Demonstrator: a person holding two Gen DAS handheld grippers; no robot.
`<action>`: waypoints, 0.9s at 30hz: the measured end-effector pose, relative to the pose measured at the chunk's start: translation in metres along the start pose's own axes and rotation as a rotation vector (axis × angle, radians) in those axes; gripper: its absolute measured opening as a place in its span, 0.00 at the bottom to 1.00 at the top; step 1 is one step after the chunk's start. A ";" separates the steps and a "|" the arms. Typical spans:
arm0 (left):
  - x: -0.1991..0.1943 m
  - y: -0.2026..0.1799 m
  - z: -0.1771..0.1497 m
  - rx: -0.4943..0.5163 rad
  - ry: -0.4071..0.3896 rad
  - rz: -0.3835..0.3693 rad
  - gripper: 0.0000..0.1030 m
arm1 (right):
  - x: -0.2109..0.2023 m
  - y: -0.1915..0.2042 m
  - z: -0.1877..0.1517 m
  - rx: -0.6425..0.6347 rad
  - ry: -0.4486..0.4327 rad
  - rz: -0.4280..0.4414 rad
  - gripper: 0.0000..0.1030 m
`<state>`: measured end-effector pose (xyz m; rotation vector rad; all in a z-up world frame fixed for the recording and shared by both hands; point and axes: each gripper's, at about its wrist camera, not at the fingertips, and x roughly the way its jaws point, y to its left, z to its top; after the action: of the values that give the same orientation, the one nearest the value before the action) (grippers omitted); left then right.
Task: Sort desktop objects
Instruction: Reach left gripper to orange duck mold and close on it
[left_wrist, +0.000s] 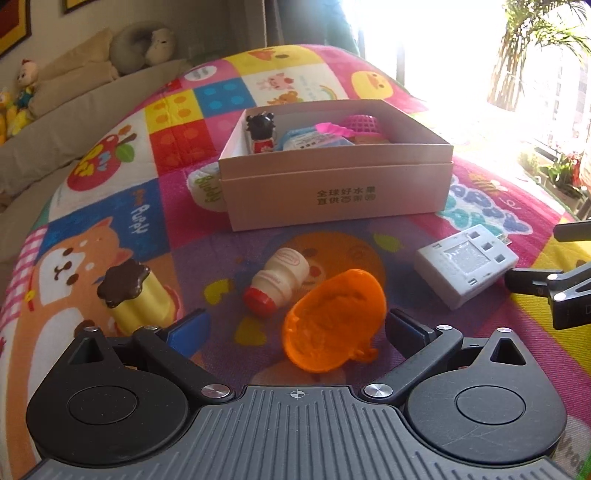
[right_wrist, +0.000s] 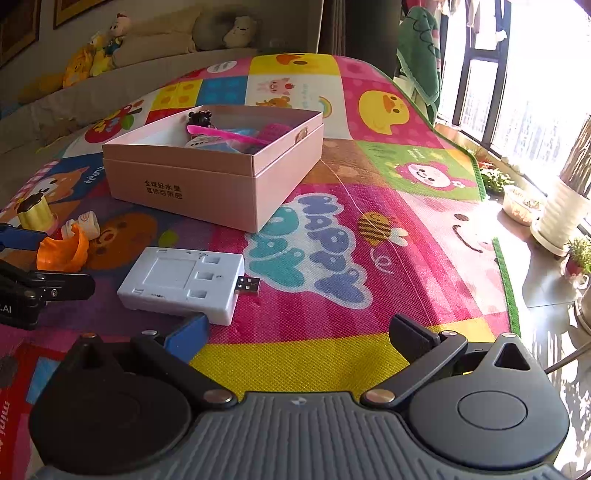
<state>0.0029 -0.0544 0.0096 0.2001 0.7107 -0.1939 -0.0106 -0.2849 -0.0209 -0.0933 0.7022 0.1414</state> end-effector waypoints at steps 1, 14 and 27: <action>-0.001 0.003 -0.001 0.001 -0.001 0.015 1.00 | 0.000 0.000 0.000 0.000 0.000 0.000 1.00; -0.017 0.028 -0.006 -0.076 -0.005 -0.119 1.00 | 0.000 0.000 0.000 0.000 0.000 0.000 1.00; -0.005 0.006 0.002 -0.086 -0.014 -0.069 0.65 | 0.000 -0.001 0.000 0.000 0.001 0.001 1.00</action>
<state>0.0024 -0.0484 0.0153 0.0921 0.7110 -0.2300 -0.0102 -0.2860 -0.0206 -0.0933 0.7027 0.1421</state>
